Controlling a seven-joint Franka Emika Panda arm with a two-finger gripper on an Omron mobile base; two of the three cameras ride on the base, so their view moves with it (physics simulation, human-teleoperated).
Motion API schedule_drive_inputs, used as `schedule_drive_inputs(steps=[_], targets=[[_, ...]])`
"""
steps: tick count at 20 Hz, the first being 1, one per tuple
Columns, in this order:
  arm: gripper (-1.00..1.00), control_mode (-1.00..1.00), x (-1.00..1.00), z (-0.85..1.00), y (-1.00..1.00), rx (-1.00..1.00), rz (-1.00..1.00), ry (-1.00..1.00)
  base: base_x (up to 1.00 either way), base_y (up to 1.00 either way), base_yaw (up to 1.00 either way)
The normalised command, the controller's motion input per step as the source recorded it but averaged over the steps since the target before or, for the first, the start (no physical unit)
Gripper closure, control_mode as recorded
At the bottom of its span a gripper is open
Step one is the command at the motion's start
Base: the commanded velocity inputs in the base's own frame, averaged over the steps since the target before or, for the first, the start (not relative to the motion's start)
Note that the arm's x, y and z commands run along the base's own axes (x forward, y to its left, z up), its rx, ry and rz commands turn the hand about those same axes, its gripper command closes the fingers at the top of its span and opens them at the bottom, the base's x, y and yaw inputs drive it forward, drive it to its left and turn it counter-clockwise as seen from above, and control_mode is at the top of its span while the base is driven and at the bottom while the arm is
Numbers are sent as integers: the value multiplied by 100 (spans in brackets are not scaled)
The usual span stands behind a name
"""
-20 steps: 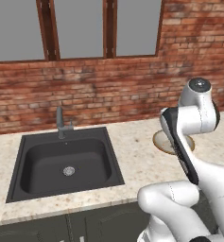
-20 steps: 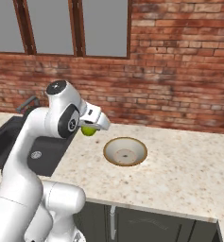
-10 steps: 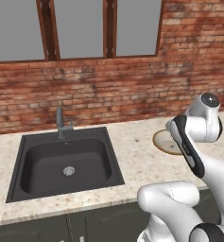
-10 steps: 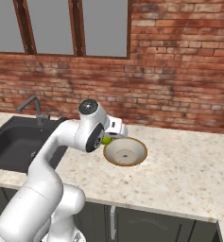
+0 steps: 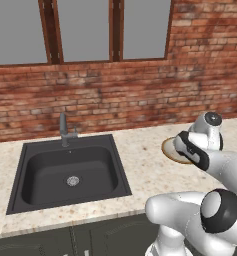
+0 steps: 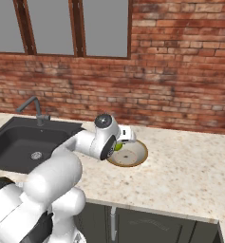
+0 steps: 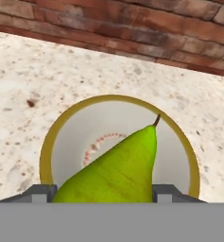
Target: Pick the potatos from the cabinet and place them in one bowl. Pick the pear from the sink and place it in the other bowl.
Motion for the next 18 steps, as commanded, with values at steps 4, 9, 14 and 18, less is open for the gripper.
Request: schedule_drive_inputs(steps=[4,9,14,18], targets=[[100,-100,17,-25,-17,-7,2,0,0,0,0],[100,-100,7,-14,0,-7,0,2,0,0,0],[100,-100,19,-27,0,-7,0,1,0,0,0],[100,-100,23,-32,-5,-3,0,2,0,0,0]])
